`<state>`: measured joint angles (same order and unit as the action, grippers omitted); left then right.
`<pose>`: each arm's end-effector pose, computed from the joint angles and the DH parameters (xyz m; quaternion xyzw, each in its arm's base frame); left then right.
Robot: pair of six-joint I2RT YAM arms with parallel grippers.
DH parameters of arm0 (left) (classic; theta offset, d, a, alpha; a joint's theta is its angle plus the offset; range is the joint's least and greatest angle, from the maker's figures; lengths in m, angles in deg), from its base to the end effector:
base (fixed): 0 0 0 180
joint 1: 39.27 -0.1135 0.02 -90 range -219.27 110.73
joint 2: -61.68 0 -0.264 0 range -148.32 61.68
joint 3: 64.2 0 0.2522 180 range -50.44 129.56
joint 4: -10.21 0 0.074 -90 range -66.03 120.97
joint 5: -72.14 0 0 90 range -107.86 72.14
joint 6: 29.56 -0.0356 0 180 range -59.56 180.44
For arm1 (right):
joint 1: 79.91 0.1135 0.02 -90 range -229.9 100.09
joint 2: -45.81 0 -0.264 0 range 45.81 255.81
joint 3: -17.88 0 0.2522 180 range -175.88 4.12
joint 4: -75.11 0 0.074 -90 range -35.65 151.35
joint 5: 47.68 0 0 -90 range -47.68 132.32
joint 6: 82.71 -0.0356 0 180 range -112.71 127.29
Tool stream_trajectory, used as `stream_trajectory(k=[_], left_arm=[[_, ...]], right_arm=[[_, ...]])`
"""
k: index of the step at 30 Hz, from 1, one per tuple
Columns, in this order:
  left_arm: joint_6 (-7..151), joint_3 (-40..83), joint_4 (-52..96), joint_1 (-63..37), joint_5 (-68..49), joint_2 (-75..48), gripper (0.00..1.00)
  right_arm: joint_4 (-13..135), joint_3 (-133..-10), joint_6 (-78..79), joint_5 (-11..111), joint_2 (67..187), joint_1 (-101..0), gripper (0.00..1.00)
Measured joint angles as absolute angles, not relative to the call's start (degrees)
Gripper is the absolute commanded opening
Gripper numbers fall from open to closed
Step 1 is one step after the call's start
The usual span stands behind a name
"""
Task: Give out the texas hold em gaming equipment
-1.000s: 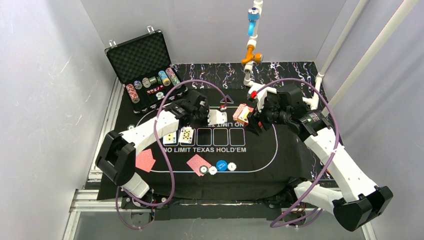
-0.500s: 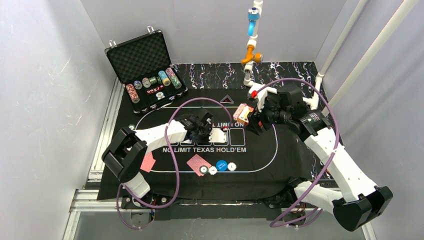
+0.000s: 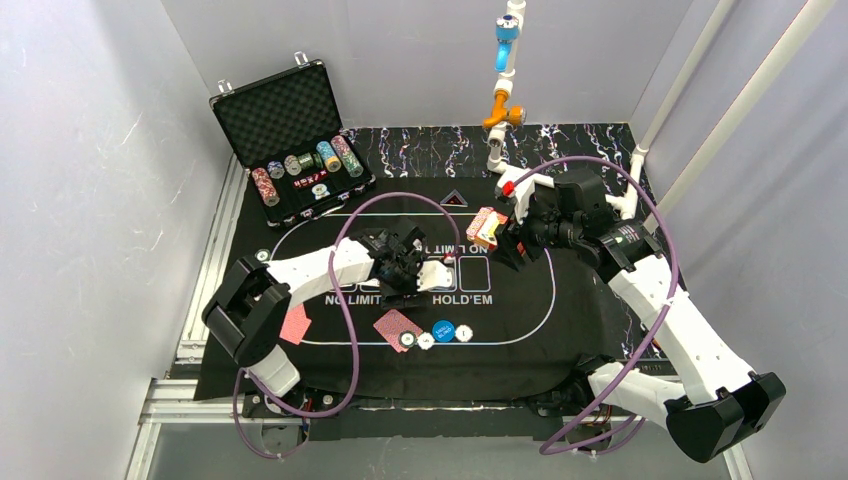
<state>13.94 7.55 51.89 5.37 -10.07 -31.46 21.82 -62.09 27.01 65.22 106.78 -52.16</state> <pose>0.2234 -0.2274 0.1877 0.7039 0.6679 -0.0623 0.2334 0.1870 0.1140 0.3663 -0.4337 0.7559 0.2071 0.4445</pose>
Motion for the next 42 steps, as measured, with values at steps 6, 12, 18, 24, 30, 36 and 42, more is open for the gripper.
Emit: stream_trajectory(k=[6,12,18,24,30,36,42], left_arm=[[23.67,15.58,60.74,0.02,0.09,-27.11,0.77],[47.23,36.34,64.37,-13.53,18.58,-24.97,0.84],[66.26,37.24,58.62,-12.59,31.11,-24.88,0.86],[78.59,35.75,52.79,-10.26,36.22,-27.22,0.79],[82.79,34.98,50.43,-7.41,37.25,-29.41,0.68],[82.70,34.35,51.65,-6.58,36.16,-29.85,0.42],[79.79,34.35,56.00,-10.39,36.18,-29.71,0.38]], right_arm=[[20.90,-62.09,28.35,65.92,106.78,-52.16,0.01],[20.79,-62.09,30.51,67.36,106.80,-50.80,0.01],[20.97,-62.09,32.80,68.30,107.59,-48.14,0.01],[21.82,-62.09,34.40,69.24,108.31,-46.58,0.01],[22.58,-62.09,34.84,69.57,108.53,-45.21,0.01],[22.91,-62.11,34.95,69.96,108.53,-44.51,0.01],[22.45,-62.18,35.14,69.96,108.36,-44.51,0.01]])
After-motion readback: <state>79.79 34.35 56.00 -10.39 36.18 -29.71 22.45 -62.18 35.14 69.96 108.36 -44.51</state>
